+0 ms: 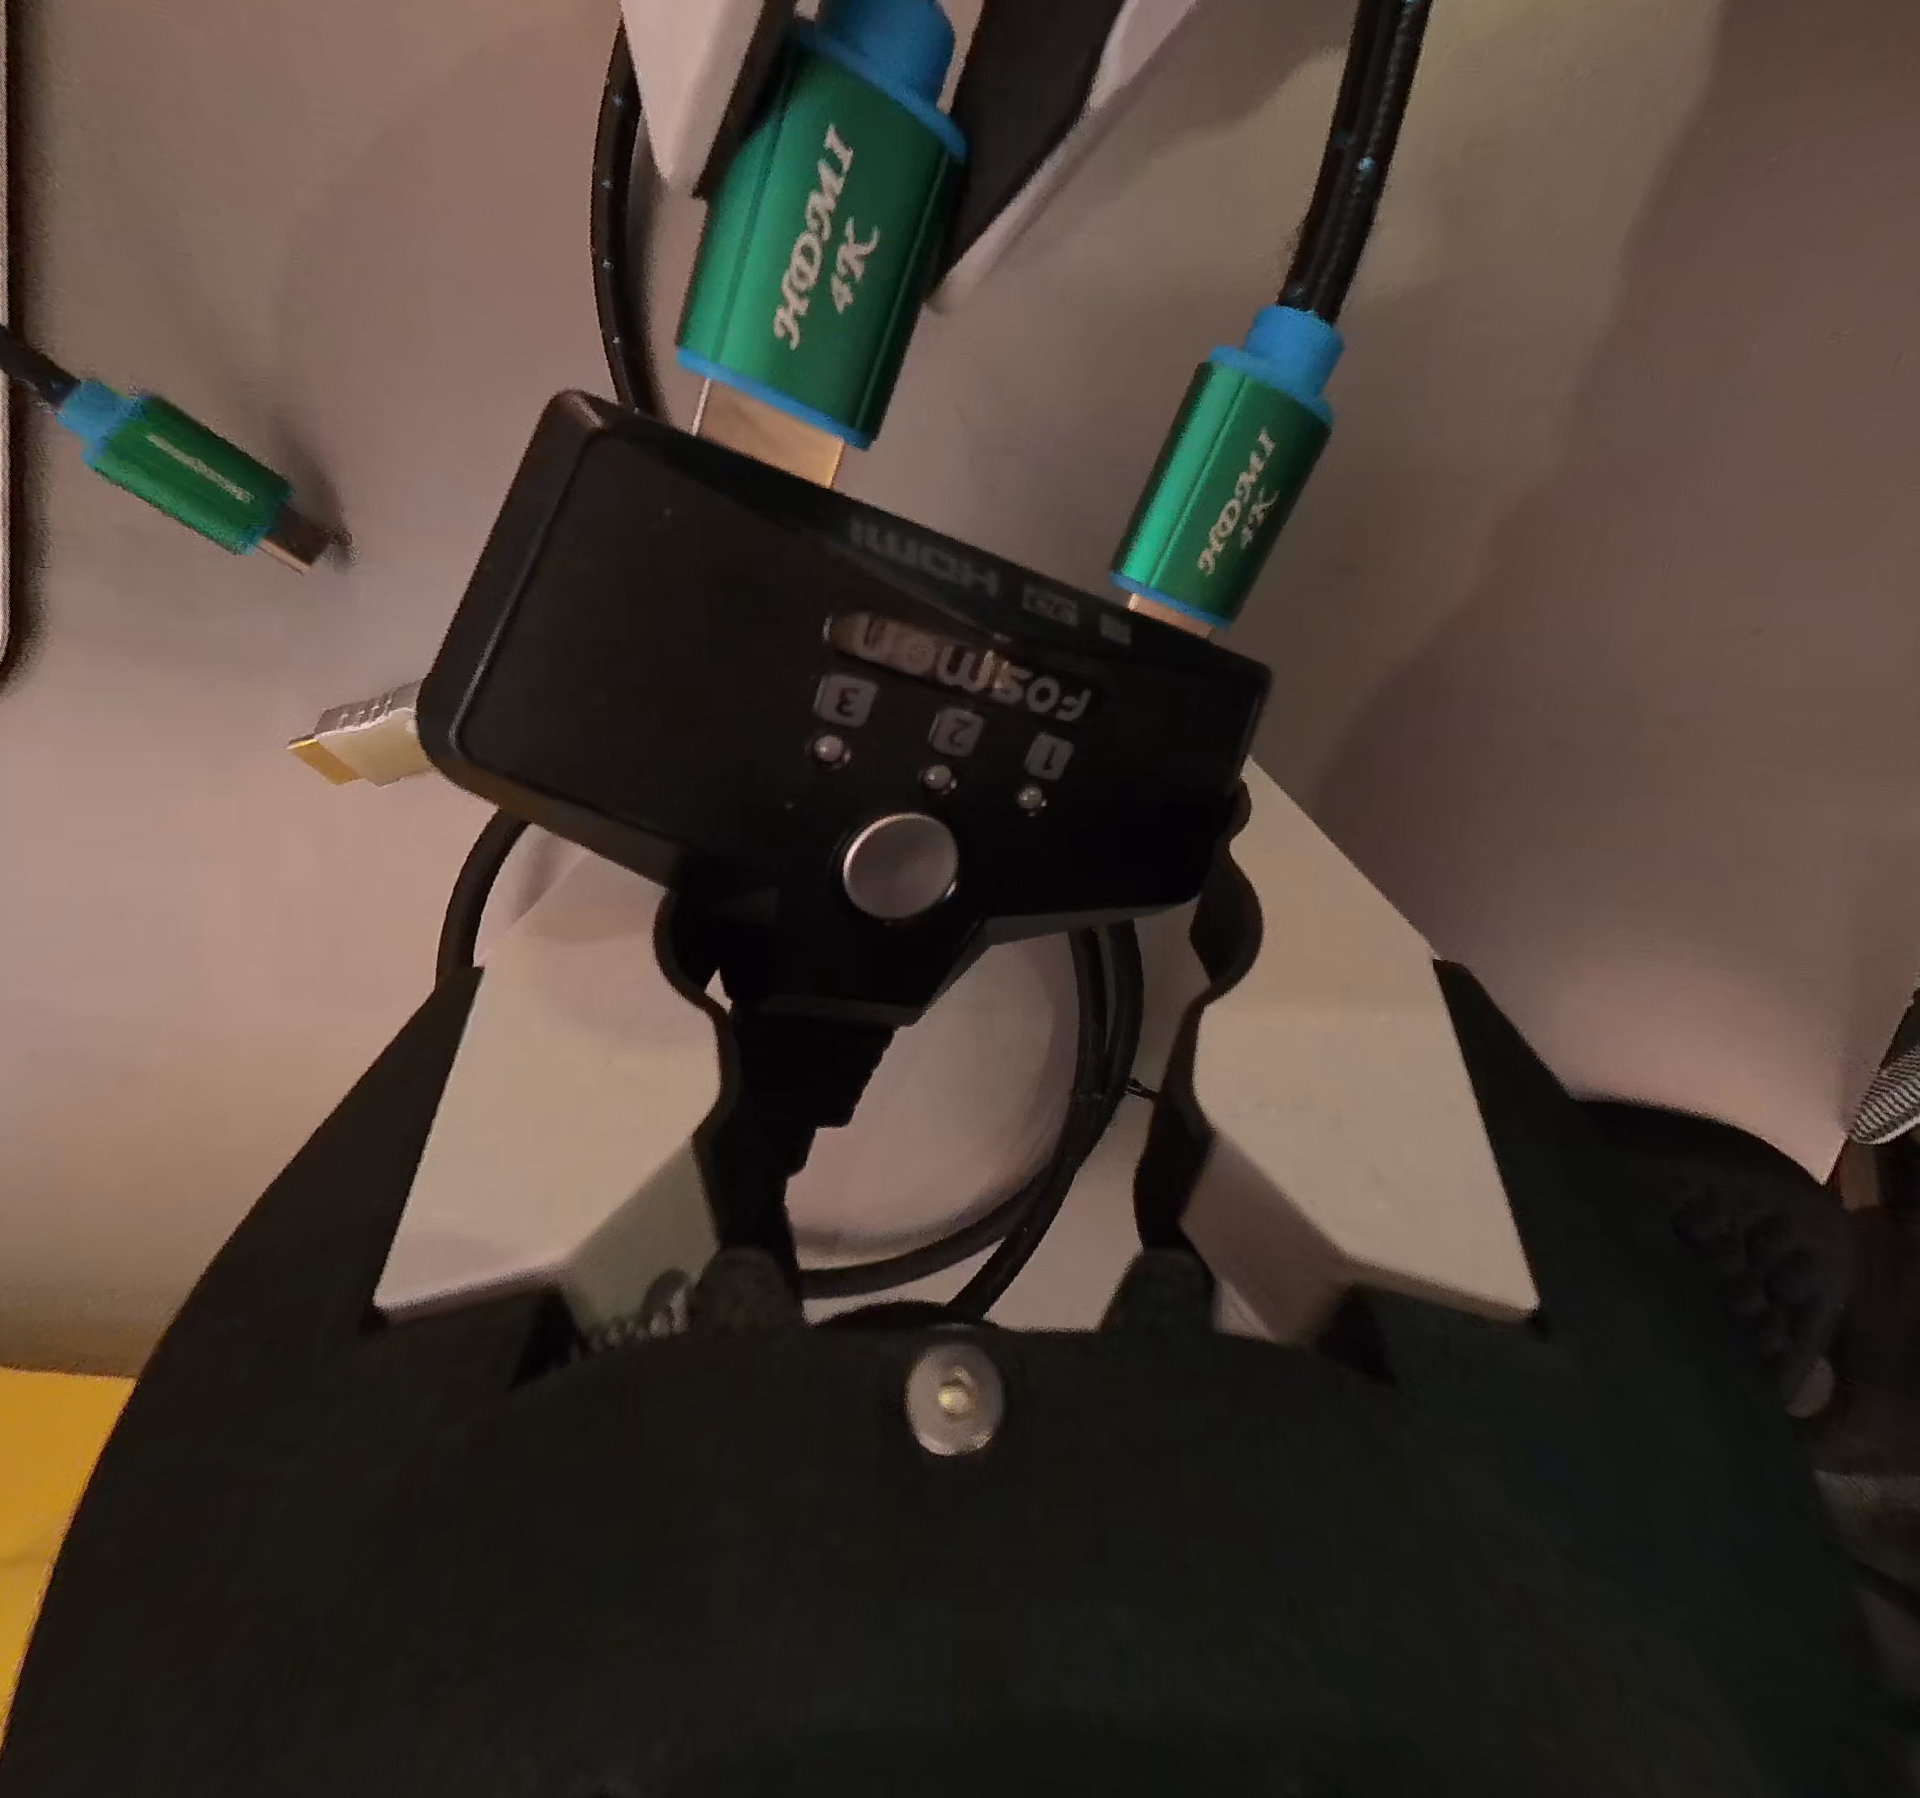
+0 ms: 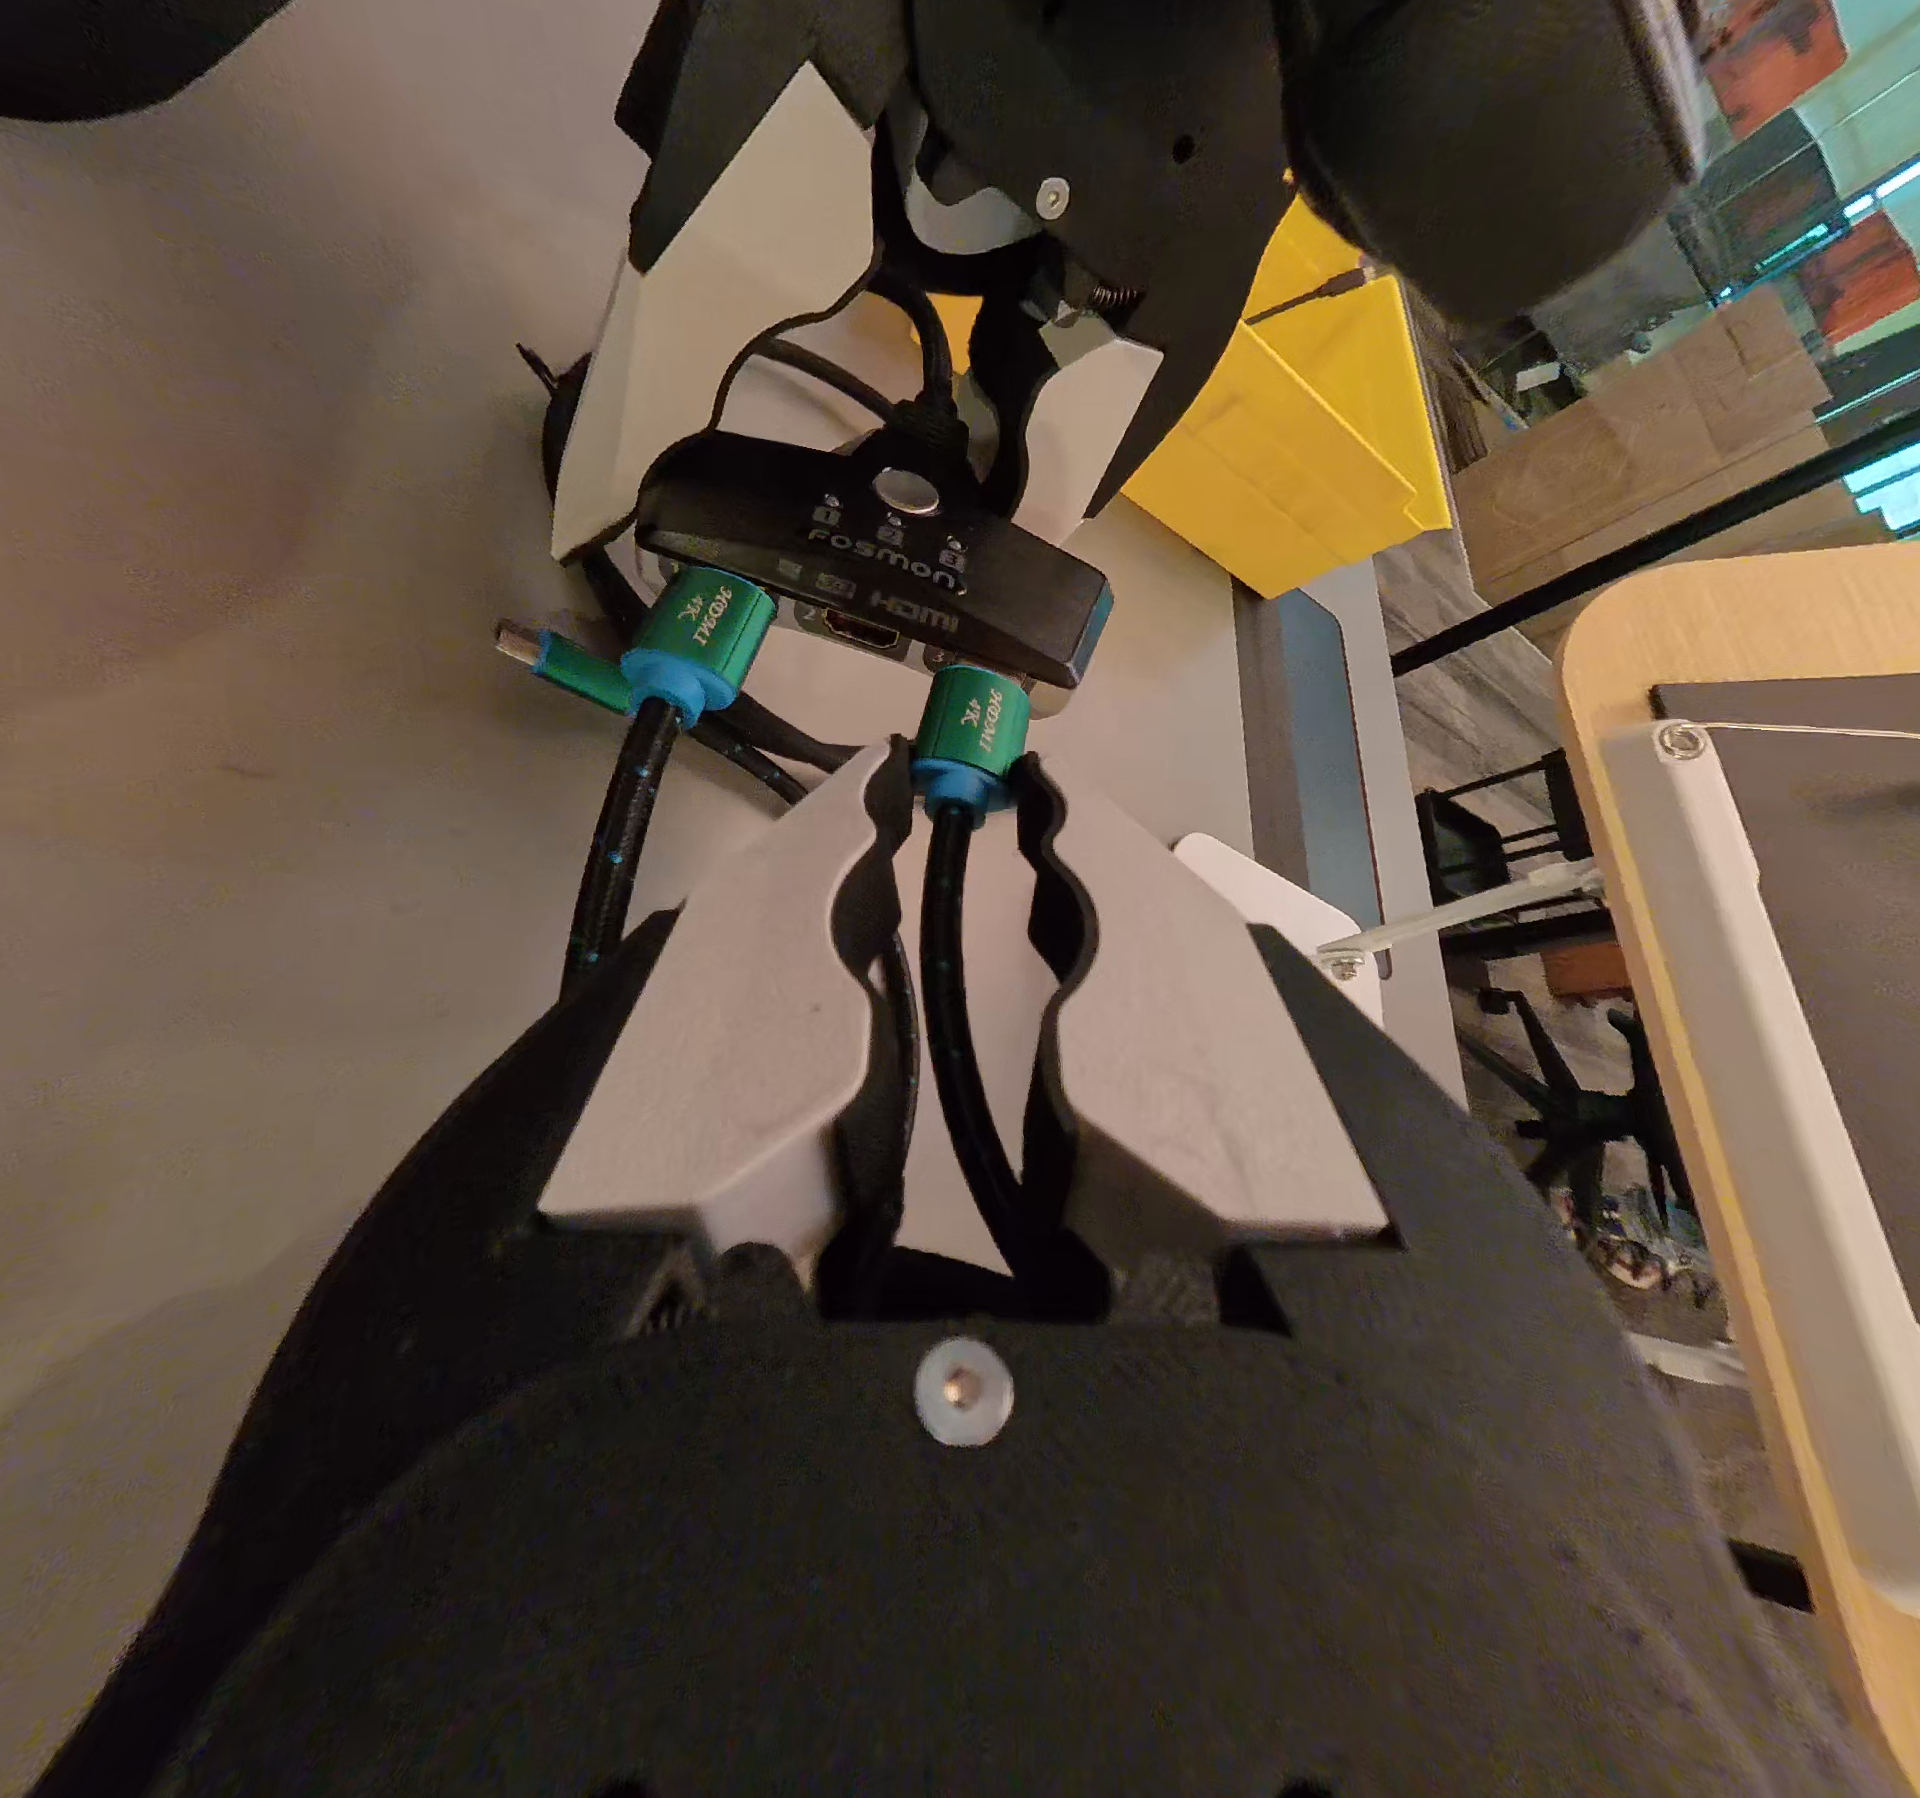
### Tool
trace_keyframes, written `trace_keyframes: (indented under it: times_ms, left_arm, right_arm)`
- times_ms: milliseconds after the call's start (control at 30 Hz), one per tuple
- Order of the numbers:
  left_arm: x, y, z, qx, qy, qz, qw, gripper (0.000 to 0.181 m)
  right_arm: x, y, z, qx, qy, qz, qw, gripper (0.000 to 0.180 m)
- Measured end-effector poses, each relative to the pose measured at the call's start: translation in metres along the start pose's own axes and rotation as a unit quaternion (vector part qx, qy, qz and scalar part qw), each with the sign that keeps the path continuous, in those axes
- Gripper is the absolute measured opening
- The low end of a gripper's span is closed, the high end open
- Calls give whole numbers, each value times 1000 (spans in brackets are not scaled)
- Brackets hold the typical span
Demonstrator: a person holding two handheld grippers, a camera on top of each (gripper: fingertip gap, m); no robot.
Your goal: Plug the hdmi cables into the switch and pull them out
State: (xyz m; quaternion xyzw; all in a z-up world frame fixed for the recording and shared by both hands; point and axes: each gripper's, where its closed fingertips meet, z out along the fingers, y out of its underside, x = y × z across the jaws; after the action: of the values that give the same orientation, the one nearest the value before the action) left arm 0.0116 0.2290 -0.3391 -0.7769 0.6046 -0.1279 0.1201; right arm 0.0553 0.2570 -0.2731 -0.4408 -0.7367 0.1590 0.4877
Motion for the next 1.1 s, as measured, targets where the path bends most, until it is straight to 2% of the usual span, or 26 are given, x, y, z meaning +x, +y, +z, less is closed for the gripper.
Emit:
trace_keyframes:
  times_ms: [467,1100]
  left_arm:
    - [-3,-9,-8,16,-32,8,999,91]
    - [-5,-4,-3,-13,-69,25,997,90]
  right_arm:
    - [5,-2,-4,45,1,31,998,18]
    - [-2,0,1,38,-13,26,999,19]
